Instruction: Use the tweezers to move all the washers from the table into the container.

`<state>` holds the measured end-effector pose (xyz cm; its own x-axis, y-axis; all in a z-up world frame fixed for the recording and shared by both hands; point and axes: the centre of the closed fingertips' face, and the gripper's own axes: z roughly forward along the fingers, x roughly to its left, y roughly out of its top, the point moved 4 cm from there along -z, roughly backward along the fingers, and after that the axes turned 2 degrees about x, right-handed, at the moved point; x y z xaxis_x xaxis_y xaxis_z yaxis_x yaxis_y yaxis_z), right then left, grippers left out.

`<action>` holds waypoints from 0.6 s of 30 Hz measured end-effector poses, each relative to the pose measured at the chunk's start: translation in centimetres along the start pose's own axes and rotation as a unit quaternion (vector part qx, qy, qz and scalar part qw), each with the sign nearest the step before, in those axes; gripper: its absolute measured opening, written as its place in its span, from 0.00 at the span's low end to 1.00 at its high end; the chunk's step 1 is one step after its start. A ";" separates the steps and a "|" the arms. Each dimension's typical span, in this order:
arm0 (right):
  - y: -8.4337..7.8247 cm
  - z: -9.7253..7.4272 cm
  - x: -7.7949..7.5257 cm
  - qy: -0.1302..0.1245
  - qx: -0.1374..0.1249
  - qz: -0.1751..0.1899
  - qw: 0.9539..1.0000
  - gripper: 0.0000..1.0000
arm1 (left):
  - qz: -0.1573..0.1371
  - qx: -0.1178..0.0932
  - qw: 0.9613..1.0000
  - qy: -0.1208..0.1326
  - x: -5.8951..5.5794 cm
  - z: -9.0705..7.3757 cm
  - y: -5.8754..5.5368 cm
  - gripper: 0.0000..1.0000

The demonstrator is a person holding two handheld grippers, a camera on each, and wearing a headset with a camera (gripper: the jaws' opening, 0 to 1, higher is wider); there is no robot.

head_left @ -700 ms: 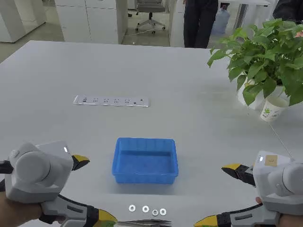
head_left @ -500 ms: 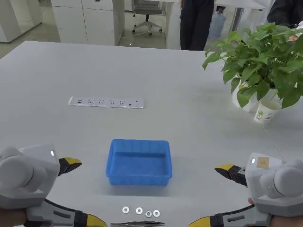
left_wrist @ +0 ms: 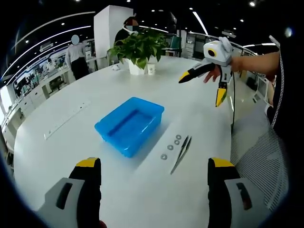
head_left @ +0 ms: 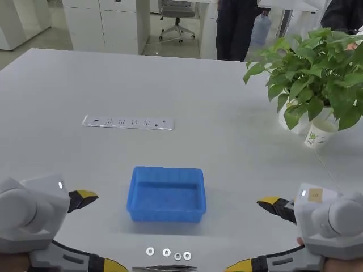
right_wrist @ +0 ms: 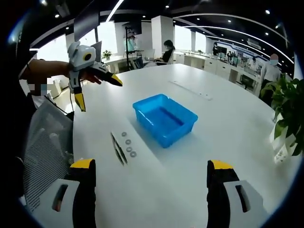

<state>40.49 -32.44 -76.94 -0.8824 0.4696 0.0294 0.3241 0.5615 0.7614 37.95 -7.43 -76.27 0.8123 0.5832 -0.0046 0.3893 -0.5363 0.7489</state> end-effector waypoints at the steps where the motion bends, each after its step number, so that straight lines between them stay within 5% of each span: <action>1: 0.0 0.0 0.0 0.000 -0.001 0.000 1.000 0.99 | 0.000 -0.001 1.000 0.000 0.0 0.0 0.0 0.99; 18: 0.1 -0.2 0.2 -0.004 -0.014 0.006 1.000 1.00 | -0.025 -0.028 0.999 0.009 -0.8 -0.3 -0.2 0.99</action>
<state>40.24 -32.41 -76.73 -0.8760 0.4812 0.0327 0.3238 0.5365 0.7793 37.11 -7.60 -76.22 0.7843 0.6196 -0.0308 0.4031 -0.4712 0.7845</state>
